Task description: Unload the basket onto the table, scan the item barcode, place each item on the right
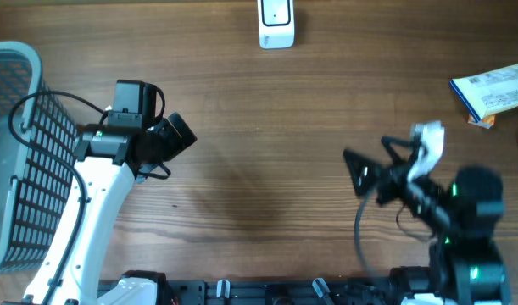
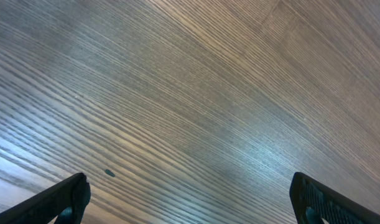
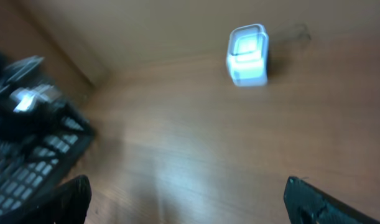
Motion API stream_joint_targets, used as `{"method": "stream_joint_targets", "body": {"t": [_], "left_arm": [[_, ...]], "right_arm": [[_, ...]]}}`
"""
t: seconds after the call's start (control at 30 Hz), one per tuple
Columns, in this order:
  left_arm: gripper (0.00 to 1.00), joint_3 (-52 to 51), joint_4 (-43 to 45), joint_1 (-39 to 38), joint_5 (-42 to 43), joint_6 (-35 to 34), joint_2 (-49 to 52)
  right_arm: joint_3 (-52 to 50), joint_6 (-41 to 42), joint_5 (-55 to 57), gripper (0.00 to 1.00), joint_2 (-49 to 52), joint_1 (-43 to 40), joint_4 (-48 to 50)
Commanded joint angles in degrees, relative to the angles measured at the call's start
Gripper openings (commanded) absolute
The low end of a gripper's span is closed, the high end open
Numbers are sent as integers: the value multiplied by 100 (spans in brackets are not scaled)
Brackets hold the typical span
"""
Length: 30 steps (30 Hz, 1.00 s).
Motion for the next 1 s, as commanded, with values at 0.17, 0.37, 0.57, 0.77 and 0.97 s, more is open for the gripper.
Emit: {"method": "stream_joint_targets", "body": {"t": [0.17, 0.37, 0.57, 0.77, 0.97], "left_arm": [[100, 33, 4, 37, -79, 46, -4], [100, 31, 4, 37, -79, 46, -4], [100, 33, 4, 37, -79, 46, -4], [100, 31, 4, 37, -79, 46, -4], [100, 33, 4, 37, -79, 46, -4]], "right_arm": [[-2367, -323, -407, 100, -1976, 31, 2083], [-3491, -306, -57, 100, -3001, 31, 3340], [-3506, -306, 1121, 100, -2999, 31, 3051], [-3501, 140, 2437, 100, -2981, 28, 2363], [-3499, -669, 2522, 100, -2994, 28, 2341]]}}
